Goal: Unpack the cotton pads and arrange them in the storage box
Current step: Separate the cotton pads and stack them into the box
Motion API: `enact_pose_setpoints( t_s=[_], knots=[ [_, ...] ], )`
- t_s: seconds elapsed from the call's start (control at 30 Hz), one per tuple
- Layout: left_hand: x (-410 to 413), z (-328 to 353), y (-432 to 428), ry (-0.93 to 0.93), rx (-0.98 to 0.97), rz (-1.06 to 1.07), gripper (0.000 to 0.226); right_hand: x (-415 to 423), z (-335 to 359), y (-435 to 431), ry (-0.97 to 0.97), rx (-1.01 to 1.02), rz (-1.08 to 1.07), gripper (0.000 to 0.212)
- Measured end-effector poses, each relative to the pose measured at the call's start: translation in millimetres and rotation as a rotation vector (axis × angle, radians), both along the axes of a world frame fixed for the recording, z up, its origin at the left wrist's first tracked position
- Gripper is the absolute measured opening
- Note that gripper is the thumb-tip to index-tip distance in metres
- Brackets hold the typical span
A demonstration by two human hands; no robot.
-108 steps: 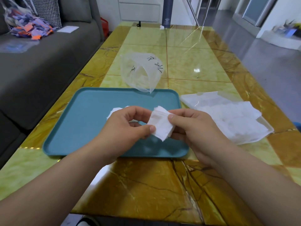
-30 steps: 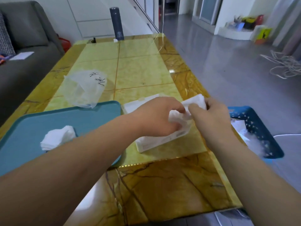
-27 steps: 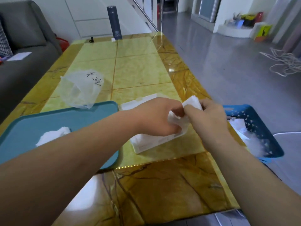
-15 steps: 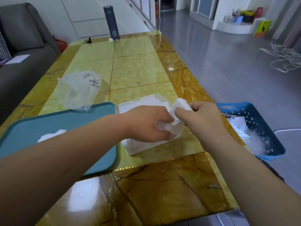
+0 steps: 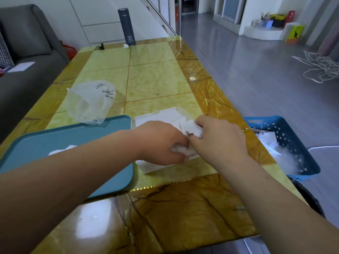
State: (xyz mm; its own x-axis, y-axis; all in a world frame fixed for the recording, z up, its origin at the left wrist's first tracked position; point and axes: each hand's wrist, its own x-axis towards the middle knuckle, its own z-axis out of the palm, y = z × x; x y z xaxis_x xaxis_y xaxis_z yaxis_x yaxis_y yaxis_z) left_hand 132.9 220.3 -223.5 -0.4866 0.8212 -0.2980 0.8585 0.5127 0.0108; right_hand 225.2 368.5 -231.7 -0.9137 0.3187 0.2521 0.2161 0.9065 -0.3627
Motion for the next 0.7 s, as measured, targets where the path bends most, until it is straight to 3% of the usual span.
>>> enact_pose_setpoints(
  t_s=[0.1, 0.2, 0.33, 0.47, 0.6, 0.7],
  knots=[
    [2, -2, -5, 0.015, 0.036, -0.016, 0.034, 3, 7, -7, -0.101, 0.003, 0.054, 0.026],
    [2, -7, -12, -0.012, 0.133, -0.006, 0.027, 6, 17, -15, -0.235, -0.042, 0.069, 0.058],
    [-2, -12, -27, -0.160, 0.404, 0.037, 0.034, -2, 18, -21, -0.250, 0.028, 0.011, 0.023],
    [2, -15, -33, -0.196, 0.462, 0.049, 0.033, -11, 19, -31, -0.322, 0.050, -0.034, 0.036],
    [7, -12, -30, -0.204, 0.407, 0.050, 0.047, -6, 29, -32, -0.408, 0.054, 0.027, 0.023],
    [6, -12, -30, -0.210, 0.416, 0.066, 0.040, 2, 27, -32, -0.407, 0.084, 0.050, 0.022]
  ],
)
